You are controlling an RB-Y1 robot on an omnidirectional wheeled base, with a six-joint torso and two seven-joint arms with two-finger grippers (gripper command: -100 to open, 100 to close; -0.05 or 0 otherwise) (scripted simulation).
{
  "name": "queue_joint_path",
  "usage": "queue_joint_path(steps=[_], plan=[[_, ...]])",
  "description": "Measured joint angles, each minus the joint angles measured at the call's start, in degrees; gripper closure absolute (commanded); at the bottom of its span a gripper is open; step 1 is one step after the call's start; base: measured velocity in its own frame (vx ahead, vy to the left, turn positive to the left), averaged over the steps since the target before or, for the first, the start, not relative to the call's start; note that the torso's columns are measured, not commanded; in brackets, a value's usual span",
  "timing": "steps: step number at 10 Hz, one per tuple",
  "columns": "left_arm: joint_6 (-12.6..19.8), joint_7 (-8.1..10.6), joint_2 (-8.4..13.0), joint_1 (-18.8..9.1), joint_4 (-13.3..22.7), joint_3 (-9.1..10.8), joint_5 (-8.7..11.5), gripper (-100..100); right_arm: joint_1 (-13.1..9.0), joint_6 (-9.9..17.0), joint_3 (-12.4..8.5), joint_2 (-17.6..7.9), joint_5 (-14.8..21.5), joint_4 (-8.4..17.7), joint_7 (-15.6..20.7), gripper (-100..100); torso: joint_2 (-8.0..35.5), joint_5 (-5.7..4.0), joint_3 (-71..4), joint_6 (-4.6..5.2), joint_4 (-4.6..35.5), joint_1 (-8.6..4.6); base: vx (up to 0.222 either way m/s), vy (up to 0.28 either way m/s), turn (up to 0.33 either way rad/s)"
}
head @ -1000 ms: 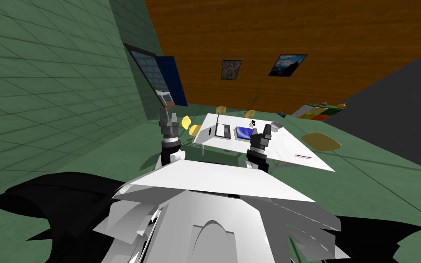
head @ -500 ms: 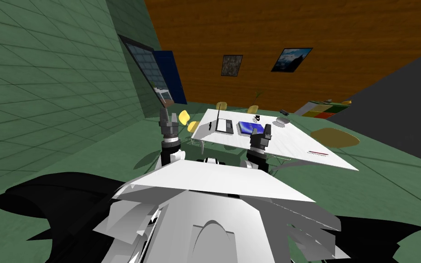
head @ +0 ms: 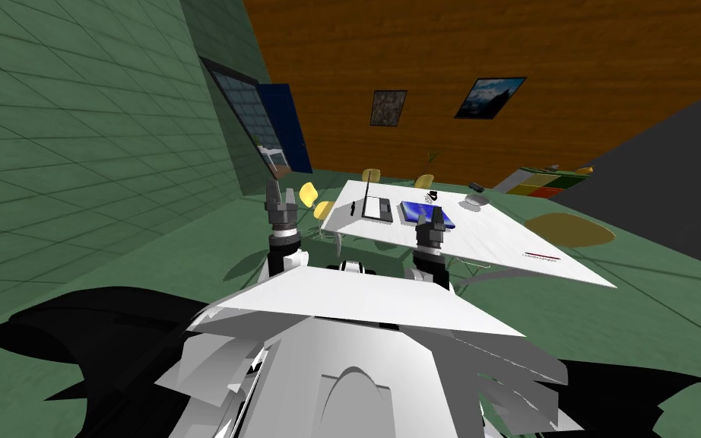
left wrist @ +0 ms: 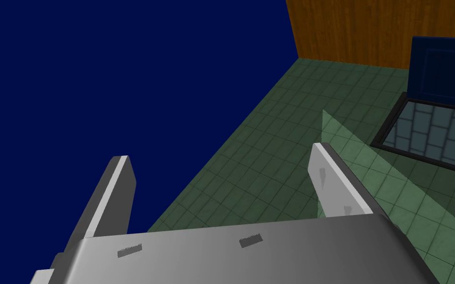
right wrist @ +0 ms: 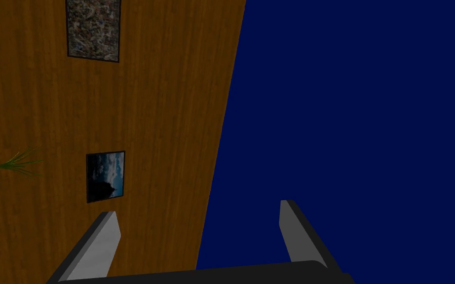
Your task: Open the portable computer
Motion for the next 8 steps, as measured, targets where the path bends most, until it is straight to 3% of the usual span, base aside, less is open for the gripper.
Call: queue_joint_path(steps=[8], plan=[[0.0, 0.00, 0.0, 0.0, 0.0, 0.00, 0.0, 0, -3.4, 2.4, -4.0, -7.6, 8.7, 7.4, 8.1, -100, 0.0, -0.02, 0.0, 0.01, 0.0, -0.07, 0.021, 0.112, 0.037]])
